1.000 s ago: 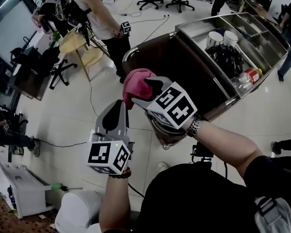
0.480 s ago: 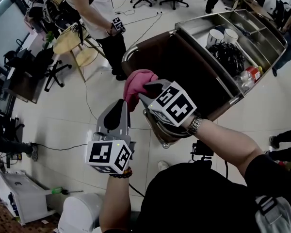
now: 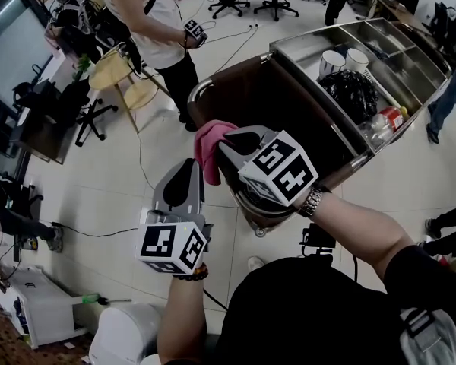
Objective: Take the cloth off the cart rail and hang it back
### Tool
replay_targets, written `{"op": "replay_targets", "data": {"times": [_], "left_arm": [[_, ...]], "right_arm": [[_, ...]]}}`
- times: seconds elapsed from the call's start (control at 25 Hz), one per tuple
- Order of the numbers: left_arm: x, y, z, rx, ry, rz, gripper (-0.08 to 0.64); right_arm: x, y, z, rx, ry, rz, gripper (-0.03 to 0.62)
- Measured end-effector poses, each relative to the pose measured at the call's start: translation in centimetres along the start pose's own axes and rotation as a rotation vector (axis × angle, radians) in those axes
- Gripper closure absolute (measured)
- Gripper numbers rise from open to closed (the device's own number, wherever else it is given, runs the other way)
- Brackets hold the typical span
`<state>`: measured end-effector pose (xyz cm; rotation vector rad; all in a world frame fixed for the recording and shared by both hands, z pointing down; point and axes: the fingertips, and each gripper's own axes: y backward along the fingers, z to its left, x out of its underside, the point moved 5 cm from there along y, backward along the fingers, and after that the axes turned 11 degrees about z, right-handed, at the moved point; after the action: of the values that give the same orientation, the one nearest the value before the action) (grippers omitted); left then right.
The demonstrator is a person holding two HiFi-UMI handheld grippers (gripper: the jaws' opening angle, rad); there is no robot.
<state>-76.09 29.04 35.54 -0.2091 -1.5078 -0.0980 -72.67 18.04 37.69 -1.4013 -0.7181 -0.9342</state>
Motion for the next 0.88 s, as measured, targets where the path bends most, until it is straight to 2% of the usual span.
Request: {"op": "replay_targets", "data": {"times": [0.4, 0.88], "left_arm": [[-1.0, 0.1, -6.6, -0.066, -0.036, -0.021, 0.557], [-2.0, 0.0, -18.1, -0.165, -0.041, -0.052, 0.557]], "right_arm": [[-1.1, 10.1, -0.1, -0.041, 0.057, -0.195, 0.569], [1.2, 23.8, -1.5, -0.124, 0.109, -0.362, 0.569]]}}
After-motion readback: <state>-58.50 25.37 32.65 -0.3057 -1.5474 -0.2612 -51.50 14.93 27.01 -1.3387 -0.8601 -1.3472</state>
